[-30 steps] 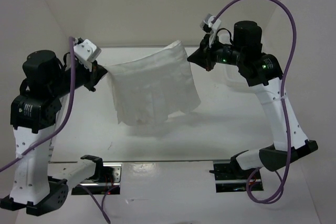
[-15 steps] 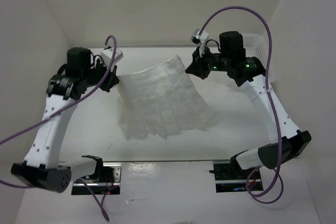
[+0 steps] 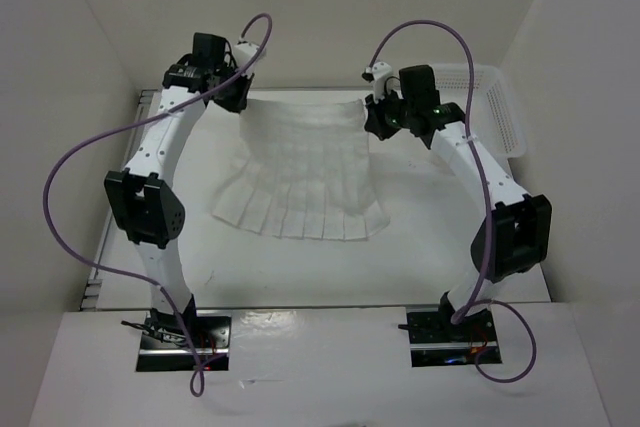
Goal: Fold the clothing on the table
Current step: Flatten the skirt out
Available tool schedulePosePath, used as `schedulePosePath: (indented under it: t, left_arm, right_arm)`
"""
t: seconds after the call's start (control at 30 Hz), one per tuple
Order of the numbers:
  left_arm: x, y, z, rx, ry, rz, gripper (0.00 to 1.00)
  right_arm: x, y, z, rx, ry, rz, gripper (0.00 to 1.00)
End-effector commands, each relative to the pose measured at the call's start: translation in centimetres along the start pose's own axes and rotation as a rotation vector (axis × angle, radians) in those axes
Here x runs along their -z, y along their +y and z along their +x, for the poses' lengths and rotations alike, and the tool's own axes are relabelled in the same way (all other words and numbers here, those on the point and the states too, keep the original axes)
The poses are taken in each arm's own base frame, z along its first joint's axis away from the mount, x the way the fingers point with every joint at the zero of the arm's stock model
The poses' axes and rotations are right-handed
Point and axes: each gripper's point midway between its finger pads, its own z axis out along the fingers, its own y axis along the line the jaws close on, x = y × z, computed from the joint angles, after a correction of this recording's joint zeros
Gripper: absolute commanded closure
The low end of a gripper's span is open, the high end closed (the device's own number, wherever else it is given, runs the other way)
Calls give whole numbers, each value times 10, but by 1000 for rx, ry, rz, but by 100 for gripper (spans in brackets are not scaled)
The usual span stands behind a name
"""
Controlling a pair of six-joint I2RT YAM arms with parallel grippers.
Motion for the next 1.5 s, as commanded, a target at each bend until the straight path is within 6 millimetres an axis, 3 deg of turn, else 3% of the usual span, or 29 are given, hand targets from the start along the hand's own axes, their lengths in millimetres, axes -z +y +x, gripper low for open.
schedulePosePath:
  t: [0.0,0.03,0.07,0.1,0.13,0.17,0.27,0.4,0.43,0.5,0.53,0.57,0.6,0.7,0.73,0.77,0.8,0.83,0.87,0.93,0.97,1.0,1.07,1.1,1.17,1.2,1.23,1.4,1.47]
  left_arm:
    - [5,28,-41,-19,-96,-102,72]
    - [2,32,-52,-14,-119,-109,44]
    - [1,34,-56,-15,-130,-113,37]
    - [0,34,-59,-2,-132,-112,29]
    - [0,37,-60,8,-130,-125,23]
    - [-1,39,-66,18,-142,-128,11]
    - [2,49,-63,57,-129,-139,7]
    - [21,70,-60,106,-122,-145,4]
    - [20,76,-40,137,-60,-134,4]
    - [27,79,-31,162,-31,-109,4]
    - [22,78,-6,193,53,-69,4]
    - [24,74,1,195,72,-35,1]
    - [17,60,22,198,138,59,1]
    - [17,45,52,210,208,147,1]
    - [20,45,56,211,206,155,1]
    - [26,44,57,219,191,160,1]
    - [46,41,37,202,100,150,1]
    - [46,33,51,225,122,159,1]
    - [75,34,29,187,13,101,1]
    - [95,33,32,176,-18,17,1]
    - [88,17,49,170,8,18,1]
    - [116,7,45,139,-43,-21,1]
    - [126,-1,63,121,-20,-77,1]
    - [131,-13,83,120,5,-75,1]
    - [133,-19,108,154,48,-95,1]
    - [141,-22,113,160,30,-112,1]
    - [134,-28,135,178,72,-109,1]
    - [156,-28,161,218,54,-190,1]
    - [161,-27,163,215,49,-212,1]
  right_arm:
    - [4,-53,-32,8,-96,195,100]
    - [8,-60,-40,-10,-114,235,88]
    - [6,-71,-36,-19,-103,272,69]
    - [12,-77,-47,-12,-129,304,50]
    - [11,-87,-44,-19,-113,354,23]
    - [17,-94,-49,-35,-126,383,15]
    - [23,-96,-59,-53,-148,395,1]
    - [40,-87,-74,-43,-182,378,1]
    - [47,-85,-76,-33,-183,379,1]
    - [48,-78,-67,-17,-166,353,1]
    - [44,-74,-57,-11,-133,326,1]
    - [43,-65,-51,-4,-120,284,1]
    - [42,-61,-46,11,-100,257,1]
    - [37,-46,-19,-26,8,185,1]
    - [38,-44,-21,-41,22,171,1]
    - [31,-41,1,-75,119,145,1]
    - [29,-38,8,-104,161,149,1]
    - [27,-34,2,-106,177,159,1]
    - [21,-35,19,-136,259,185,1]
    - [12,-20,21,-115,299,181,1]
    - [11,-15,20,-107,303,188,1]
    - [7,-12,23,-86,315,211,1]
    - [-2,6,31,-53,341,189,1]
    - [0,5,29,-50,331,200,1]
    - [1,7,43,-52,341,198,1]
    - [1,3,39,-54,299,228,1]
    - [11,3,51,-59,299,256,1]
    - [46,-1,66,-108,219,352,1]
    - [64,-7,63,-177,171,382,1]
